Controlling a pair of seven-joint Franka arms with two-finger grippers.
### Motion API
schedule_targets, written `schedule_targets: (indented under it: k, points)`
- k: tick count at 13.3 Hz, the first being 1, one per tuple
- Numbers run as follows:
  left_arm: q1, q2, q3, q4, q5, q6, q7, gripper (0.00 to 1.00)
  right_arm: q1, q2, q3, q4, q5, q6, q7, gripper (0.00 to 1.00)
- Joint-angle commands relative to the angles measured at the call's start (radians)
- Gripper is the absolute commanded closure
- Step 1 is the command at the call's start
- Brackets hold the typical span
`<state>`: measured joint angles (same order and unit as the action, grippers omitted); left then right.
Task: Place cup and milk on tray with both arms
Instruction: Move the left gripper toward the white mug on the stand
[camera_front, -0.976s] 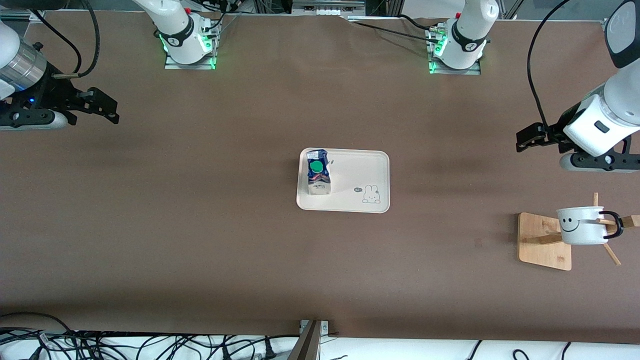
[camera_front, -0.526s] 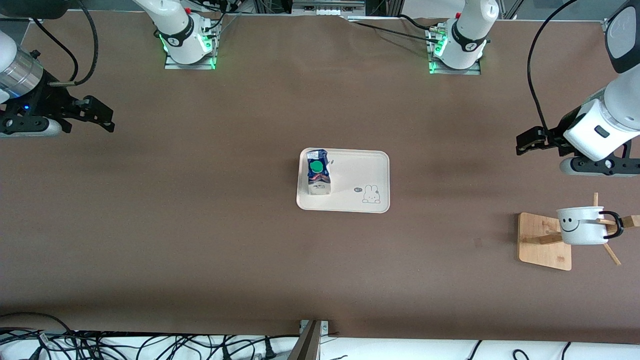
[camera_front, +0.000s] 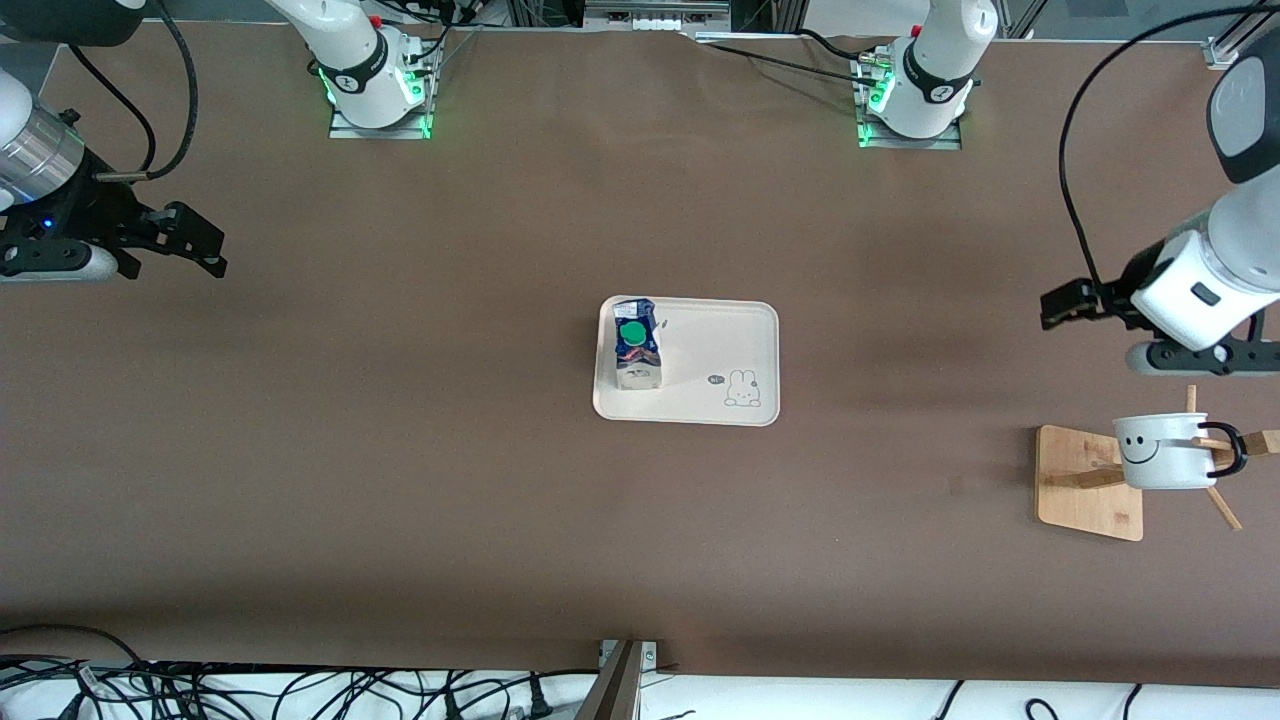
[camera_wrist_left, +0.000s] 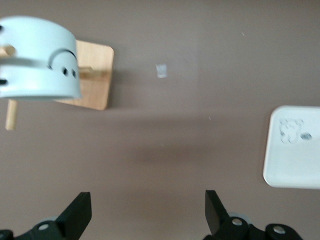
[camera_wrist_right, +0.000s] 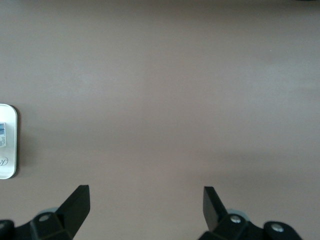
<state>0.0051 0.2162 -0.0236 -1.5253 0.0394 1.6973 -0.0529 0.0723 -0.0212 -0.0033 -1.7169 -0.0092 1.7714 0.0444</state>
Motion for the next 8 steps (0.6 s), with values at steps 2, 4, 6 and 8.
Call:
schedule_targets:
  k: [2, 4, 6, 8]
  points:
    - [0.072, -0.006, -0.003, -0.09, 0.019, 0.146, -0.011, 0.0, -0.014, 0.012, 0.009, 0.02, -0.014, -0.001, 0.005, 0.0]
    - [0.082, -0.014, -0.003, -0.119, 0.02, 0.182, -0.022, 0.0, -0.012, 0.012, 0.009, 0.02, -0.014, 0.029, 0.003, 0.0]
    - [0.091, -0.011, -0.001, -0.15, 0.022, 0.189, -0.068, 0.0, -0.014, 0.014, 0.009, 0.02, -0.014, 0.037, 0.003, 0.0]
    - [0.092, -0.024, -0.004, -0.235, 0.045, 0.298, -0.134, 0.0, -0.011, 0.014, 0.009, 0.02, -0.02, 0.042, 0.003, 0.0]
